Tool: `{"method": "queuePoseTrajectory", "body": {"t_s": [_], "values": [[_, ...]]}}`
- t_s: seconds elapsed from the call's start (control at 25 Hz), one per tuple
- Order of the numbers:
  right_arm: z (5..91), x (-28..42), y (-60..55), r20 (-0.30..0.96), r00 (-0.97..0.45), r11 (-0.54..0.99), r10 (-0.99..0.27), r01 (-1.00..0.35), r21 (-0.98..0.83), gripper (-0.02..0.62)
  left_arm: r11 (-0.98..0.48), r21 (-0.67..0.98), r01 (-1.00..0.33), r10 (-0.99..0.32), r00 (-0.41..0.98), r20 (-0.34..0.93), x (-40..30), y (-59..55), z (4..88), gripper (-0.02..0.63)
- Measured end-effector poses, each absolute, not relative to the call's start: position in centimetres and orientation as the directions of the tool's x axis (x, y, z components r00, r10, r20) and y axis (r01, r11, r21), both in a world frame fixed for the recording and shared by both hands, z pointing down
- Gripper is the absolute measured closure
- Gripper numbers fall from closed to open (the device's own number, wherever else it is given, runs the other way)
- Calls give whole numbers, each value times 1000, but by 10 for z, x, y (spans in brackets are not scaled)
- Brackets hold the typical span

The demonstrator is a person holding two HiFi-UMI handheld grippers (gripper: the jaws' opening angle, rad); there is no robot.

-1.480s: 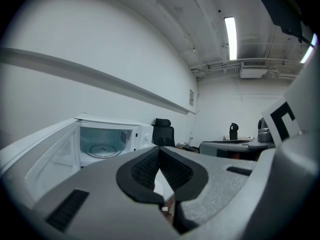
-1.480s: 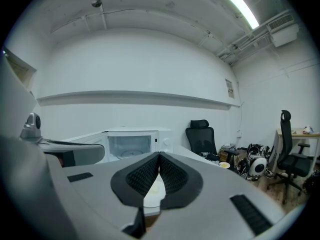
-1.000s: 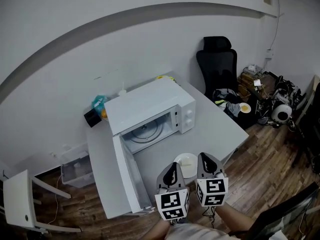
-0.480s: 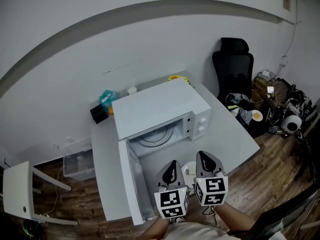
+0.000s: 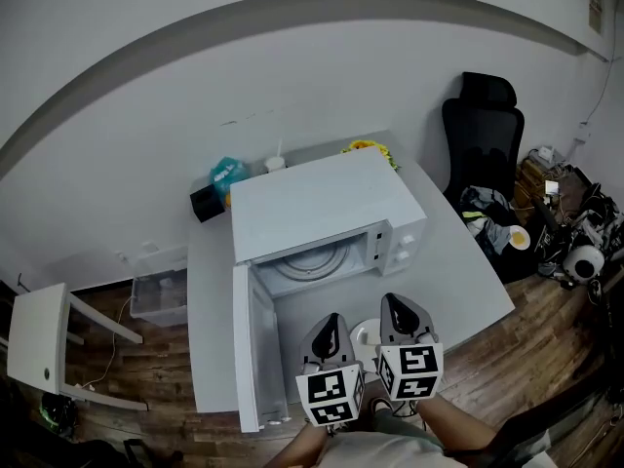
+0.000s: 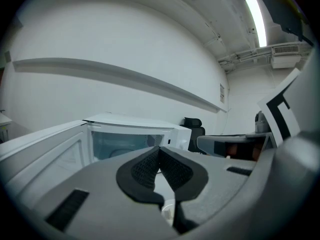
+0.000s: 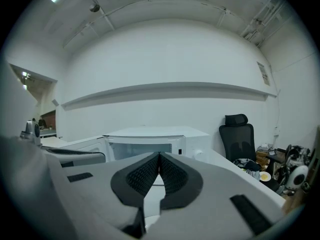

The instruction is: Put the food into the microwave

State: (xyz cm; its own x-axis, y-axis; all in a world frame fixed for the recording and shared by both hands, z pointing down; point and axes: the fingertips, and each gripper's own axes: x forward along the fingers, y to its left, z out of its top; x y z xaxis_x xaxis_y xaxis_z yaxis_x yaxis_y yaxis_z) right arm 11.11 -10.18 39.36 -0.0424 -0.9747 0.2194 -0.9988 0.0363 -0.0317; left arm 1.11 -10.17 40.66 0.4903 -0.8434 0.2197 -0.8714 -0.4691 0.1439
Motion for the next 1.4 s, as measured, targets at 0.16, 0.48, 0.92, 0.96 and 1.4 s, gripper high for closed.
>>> {"method": "queuePoseTrajectory", "body": {"t_s": [0.16, 0.48, 0.92, 0.96, 1.4], "values": [[394, 117, -105, 229, -92, 88, -969, -996, -30, 580, -424, 144, -894, -867, 446, 221, 15, -100, 406, 604], [419, 122, -102, 299, -160, 150, -941, -987, -55, 578, -346, 136, -928, -892, 371, 258, 16, -89, 420, 604], [467, 116, -105, 382, -240, 201, -892, -969, -140, 490, -319, 203, -926, -861, 373, 346, 9, -88, 464, 491], [474, 117, -103, 398, -239, 198, -886, -970, -144, 481, -313, 208, -927, -857, 370, 360, 8, -87, 471, 491], [555, 150, -88, 537, -181, 106, -824, -980, -168, 474, -277, 243, -930, -790, 365, 493, 16, -87, 551, 491]]}}
